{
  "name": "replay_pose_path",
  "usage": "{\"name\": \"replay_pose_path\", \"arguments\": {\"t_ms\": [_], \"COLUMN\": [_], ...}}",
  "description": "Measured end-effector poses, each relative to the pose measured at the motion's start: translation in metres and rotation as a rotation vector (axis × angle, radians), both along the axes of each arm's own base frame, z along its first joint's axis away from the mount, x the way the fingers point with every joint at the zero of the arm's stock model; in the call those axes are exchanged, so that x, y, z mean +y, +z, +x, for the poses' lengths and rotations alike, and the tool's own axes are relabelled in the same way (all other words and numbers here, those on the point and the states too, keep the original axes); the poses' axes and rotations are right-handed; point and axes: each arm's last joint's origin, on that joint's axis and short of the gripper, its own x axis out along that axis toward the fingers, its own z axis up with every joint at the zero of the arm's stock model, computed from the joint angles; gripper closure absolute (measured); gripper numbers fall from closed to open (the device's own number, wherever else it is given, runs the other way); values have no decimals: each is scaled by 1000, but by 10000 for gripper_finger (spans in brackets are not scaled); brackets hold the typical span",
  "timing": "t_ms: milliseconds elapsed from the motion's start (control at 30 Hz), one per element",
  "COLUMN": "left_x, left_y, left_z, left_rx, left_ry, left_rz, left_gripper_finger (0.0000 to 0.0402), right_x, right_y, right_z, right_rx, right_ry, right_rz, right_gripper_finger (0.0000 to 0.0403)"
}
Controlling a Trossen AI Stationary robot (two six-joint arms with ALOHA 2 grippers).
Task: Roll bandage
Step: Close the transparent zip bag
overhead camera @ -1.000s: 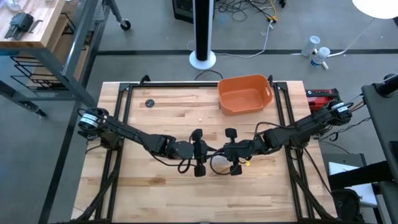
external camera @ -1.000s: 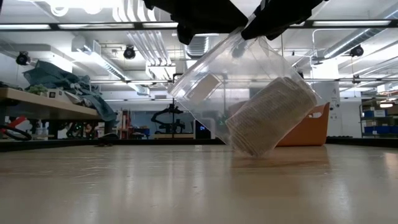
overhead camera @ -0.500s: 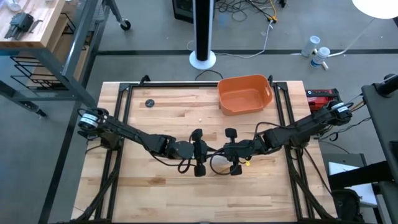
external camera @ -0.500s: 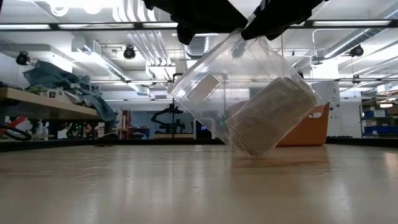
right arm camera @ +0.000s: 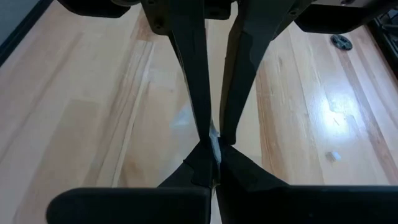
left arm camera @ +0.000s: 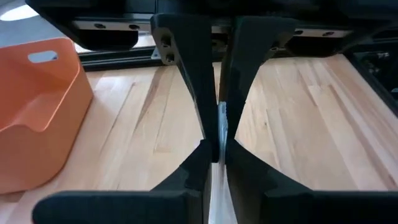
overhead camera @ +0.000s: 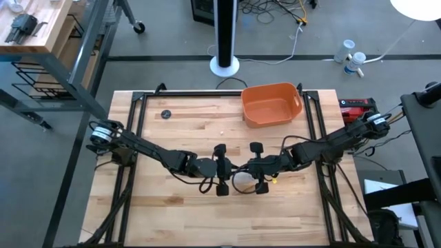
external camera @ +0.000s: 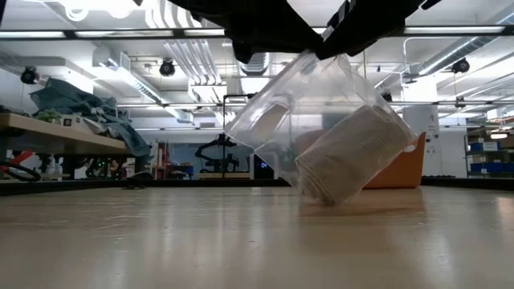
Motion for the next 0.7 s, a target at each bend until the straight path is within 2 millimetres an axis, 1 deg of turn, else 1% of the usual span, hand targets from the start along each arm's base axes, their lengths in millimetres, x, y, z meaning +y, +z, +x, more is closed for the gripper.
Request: {"name": "replay_pose_path", "arguments": {"t_ms": [133,200,267,433,567,633,700], "left_x": [0,-2,-2,-2,-2,-2,-2], "left_y": [1,2,2,2,1,0,0], "left_z": [0,-1,-1,-1,-1,-2,-2], "left_rx": [-3,1,0,-3,6,18,19], "left_ry": [-17,-40,-44,-27,-24,-34,-37], "left_rz": [28,57,44,-16,-21,5,9], "left_gripper_finger": [364,383,396,379,370,376,393], "right_x": [0,0,0,0,0,0,0], "right_y": [0,0,1,0,1,1,1], "right_z": [0,0,0,0,0,0,0], "right_rx": [-3,-6,-7,-5,-7,-8,-8], "right_ry": [-1,-2,1,0,0,-2,-3], "right_rz": [0,1,3,3,3,2,1], "right_gripper_finger": [403,403,403,403,403,403,403]}}
